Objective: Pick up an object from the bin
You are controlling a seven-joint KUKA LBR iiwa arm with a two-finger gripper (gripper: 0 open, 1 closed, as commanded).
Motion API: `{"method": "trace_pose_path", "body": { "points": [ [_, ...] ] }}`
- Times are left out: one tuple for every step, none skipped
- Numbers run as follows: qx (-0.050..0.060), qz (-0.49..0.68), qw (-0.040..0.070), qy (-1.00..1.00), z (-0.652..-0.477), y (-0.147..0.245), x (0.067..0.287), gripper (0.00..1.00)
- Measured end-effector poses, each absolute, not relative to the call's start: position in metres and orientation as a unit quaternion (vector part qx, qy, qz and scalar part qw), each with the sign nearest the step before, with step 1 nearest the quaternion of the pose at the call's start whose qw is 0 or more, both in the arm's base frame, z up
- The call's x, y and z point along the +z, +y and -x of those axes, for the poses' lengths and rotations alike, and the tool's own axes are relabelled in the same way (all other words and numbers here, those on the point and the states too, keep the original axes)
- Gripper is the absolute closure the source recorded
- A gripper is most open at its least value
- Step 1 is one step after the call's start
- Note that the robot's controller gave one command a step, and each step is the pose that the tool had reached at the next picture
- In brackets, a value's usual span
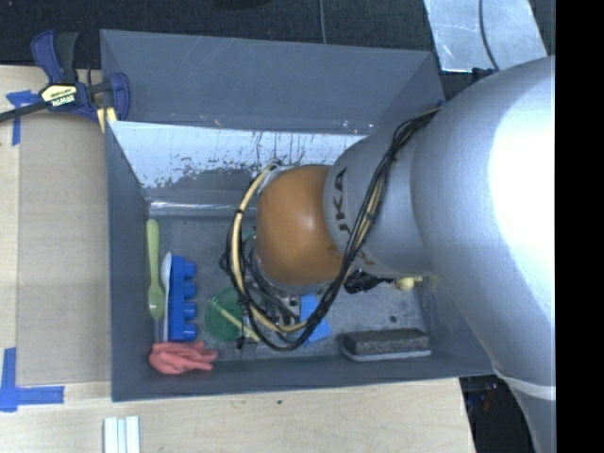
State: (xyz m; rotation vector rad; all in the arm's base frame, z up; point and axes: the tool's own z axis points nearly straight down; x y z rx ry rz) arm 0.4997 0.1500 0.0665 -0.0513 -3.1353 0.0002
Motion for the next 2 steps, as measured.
{"method": "trace_pose_path", "body": {
  "points": [
    [-0.003,0.102,-0.009,-0.995,-0.493,0.18,0.111,0.0],
    [0.001,0.107,-0.001,-0.994,-0.499,0.151,0.1,0.0]
  ]
}}
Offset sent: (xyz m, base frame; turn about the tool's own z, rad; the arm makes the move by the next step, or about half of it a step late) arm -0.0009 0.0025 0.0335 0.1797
